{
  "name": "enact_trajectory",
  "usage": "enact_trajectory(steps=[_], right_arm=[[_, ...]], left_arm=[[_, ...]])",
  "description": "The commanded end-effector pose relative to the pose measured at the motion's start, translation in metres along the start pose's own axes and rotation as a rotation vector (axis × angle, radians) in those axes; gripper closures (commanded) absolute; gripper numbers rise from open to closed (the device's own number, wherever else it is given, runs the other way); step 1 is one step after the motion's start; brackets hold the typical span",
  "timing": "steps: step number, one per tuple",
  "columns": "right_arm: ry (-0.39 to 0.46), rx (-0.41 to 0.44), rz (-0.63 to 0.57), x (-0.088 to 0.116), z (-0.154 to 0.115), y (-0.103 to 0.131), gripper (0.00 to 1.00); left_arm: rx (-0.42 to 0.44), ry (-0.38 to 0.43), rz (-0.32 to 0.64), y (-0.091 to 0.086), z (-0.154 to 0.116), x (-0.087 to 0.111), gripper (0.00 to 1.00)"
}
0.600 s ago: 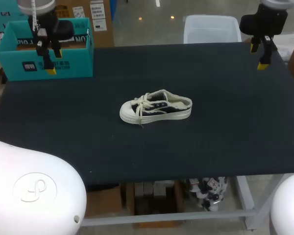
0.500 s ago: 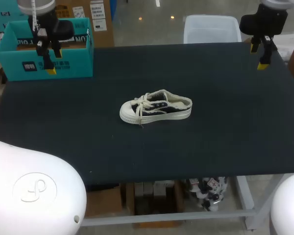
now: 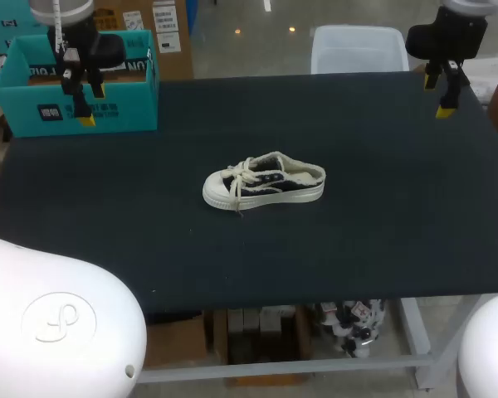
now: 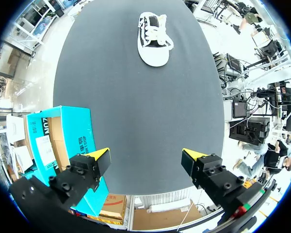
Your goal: Open the shoe tongue, take the insole out of the shoe, put the insole back into the shoe, and pack the shoe into the shoebox
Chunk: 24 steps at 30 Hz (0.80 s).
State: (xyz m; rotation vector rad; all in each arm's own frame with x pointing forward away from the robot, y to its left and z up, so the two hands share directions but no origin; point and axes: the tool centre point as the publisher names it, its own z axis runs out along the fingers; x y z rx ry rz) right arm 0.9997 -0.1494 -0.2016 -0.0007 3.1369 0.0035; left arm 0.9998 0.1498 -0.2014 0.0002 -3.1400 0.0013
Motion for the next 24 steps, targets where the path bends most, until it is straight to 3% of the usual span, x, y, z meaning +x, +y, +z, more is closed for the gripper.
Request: enact_trajectory(steps=[1,15,24], right_arm=[[0.002,0.001,0.000,0.000,-0.001,0.000,0.00],[0.001,-0.022,0.000,-0.001,-0.002,0.000,0.00],[-0.026,-0.144,0.029,0.006,0.018,0.044,0.00]], left_arm=[[-0.001,0.000,0.000,0.000,0.000,0.000,0.00],[-0.003,-0.004,0.005,-0.004,-0.002,-0.001,0.00],[0.041,0.001,0.001,-0.036,-0.009,0.006,0.00]])
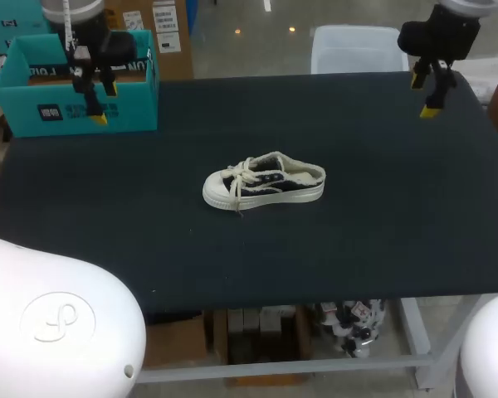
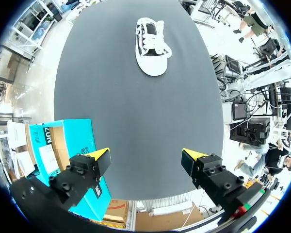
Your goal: Open the shoe tongue, take the insole out of the shoe, put the insole back into the shoe, and pack the shoe into the shoebox
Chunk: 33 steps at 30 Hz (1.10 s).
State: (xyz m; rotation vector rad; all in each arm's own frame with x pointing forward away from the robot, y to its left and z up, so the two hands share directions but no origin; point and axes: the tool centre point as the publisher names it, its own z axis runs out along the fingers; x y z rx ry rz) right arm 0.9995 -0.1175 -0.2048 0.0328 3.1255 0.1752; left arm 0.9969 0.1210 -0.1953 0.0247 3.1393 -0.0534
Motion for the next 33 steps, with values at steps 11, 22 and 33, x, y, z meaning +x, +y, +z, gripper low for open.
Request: enact_trajectory(steps=[11,22,33], right_arm=[[-0.035,-0.275,0.028,0.023,0.069,0.055,0.00],[-0.120,-0.337,-0.010,0.026,0.095,0.089,0.00],[-0.099,-0.347,-0.003,0.023,0.109,0.099,0.00]], left_arm=[[0.040,0.084,-0.274,-0.044,0.002,0.020,0.00],[0.074,0.138,-0.459,-0.067,0.017,0.039,0.00],[0.057,0.143,-0.488,-0.070,0.021,0.041,0.00]])
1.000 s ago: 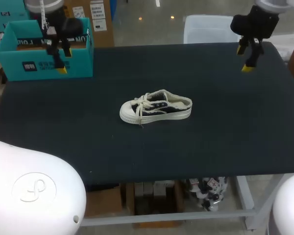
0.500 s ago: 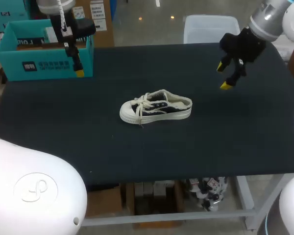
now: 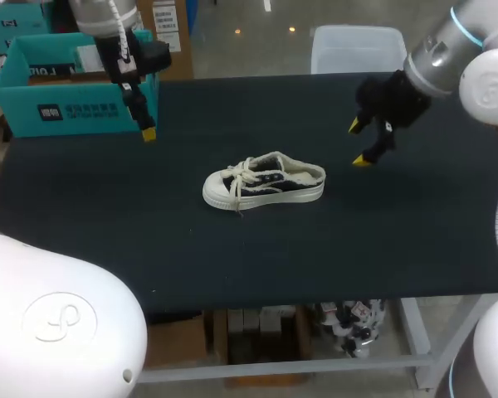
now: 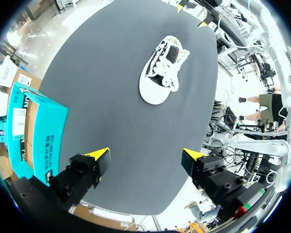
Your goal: Open the shoe tongue, take the insole out of the shoe, put the insole back into the shoe, and pack the shoe into the shoebox
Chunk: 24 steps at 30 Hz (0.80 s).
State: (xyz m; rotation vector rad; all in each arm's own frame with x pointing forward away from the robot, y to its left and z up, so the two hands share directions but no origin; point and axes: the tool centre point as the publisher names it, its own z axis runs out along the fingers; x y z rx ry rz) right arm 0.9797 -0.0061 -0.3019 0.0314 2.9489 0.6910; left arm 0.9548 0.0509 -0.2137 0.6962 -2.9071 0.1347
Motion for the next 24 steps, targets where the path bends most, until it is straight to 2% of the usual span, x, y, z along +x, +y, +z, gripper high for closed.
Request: enact_trajectory(steps=[1,10,14,16,17,19,20,24], right_arm=[[0.000,0.002,0.000,0.000,0.000,0.000,0.00],[0.000,0.002,0.000,0.000,0.000,0.000,0.00],[-0.024,0.007,0.011,0.001,0.013,0.003,0.00],[-0.026,-0.029,0.007,0.001,0.021,0.005,0.00],[-0.038,-0.021,0.019,0.001,0.025,0.006,0.00],[-0.044,-0.040,0.013,-0.001,0.031,0.008,0.00],[-0.046,-0.044,0.015,-0.003,0.033,0.008,0.00],[-0.032,-0.069,0.019,-0.010,0.045,0.009,0.00]], left_arm=[[-0.001,-0.001,-0.001,0.000,0.000,0.000,0.00],[-0.001,-0.001,-0.001,0.000,0.000,0.000,0.00],[0.049,-0.037,-0.247,-0.026,0.004,0.013,0.00],[0.060,-0.054,-0.321,-0.035,0.007,0.020,0.00],[0.073,-0.073,-0.350,-0.040,0.007,0.024,0.00],[0.095,-0.058,-0.415,-0.048,0.006,0.029,0.00],[0.103,-0.096,-0.461,-0.052,0.007,0.031,0.00],[0.108,-0.098,-0.540,-0.063,0.009,0.041,0.00]])
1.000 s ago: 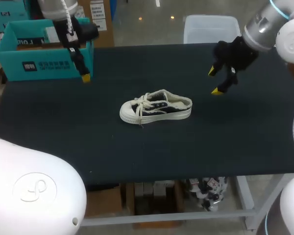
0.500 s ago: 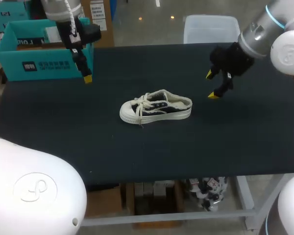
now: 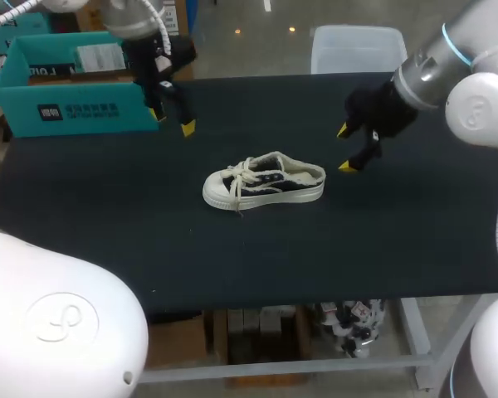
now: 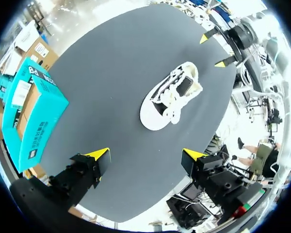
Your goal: Open the shoe tongue, take the insole out of the shoe, put the insole back into the shoe, and pack the shoe into the shoebox
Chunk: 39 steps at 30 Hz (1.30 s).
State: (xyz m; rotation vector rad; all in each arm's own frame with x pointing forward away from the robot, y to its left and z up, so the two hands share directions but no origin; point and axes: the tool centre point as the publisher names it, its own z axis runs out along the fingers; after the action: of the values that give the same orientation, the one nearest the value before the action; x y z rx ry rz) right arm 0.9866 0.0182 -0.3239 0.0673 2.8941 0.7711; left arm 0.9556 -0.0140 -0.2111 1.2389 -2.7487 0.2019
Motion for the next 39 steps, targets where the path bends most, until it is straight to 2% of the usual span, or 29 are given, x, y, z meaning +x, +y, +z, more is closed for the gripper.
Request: enact_trajectory(steps=[1,6,11,18,24,39], right_arm=[[0.007,-0.008,0.006,-0.008,0.017,-0.005,0.00],[0.022,-0.030,0.042,-0.012,0.029,-0.009,0.00],[0.030,-0.058,0.066,-0.013,0.044,-0.011,0.00],[0.083,-0.105,0.066,-0.004,0.071,-0.009,0.00],[0.098,-0.113,0.068,0.003,0.083,-0.008,0.00],[0.150,-0.169,0.079,0.012,0.108,-0.003,0.00]], left_arm=[[0.035,-0.073,-0.188,-0.001,0.005,0.016,0.00],[0.044,-0.088,-0.261,-0.005,0.011,0.027,0.00],[0.049,-0.095,-0.291,-0.008,0.018,0.039,0.00],[0.055,-0.053,-0.311,-0.017,0.031,0.050,0.00],[0.041,-0.021,-0.318,-0.025,0.040,0.054,0.00],[0.053,-0.016,-0.342,-0.041,0.058,0.058,0.00]])
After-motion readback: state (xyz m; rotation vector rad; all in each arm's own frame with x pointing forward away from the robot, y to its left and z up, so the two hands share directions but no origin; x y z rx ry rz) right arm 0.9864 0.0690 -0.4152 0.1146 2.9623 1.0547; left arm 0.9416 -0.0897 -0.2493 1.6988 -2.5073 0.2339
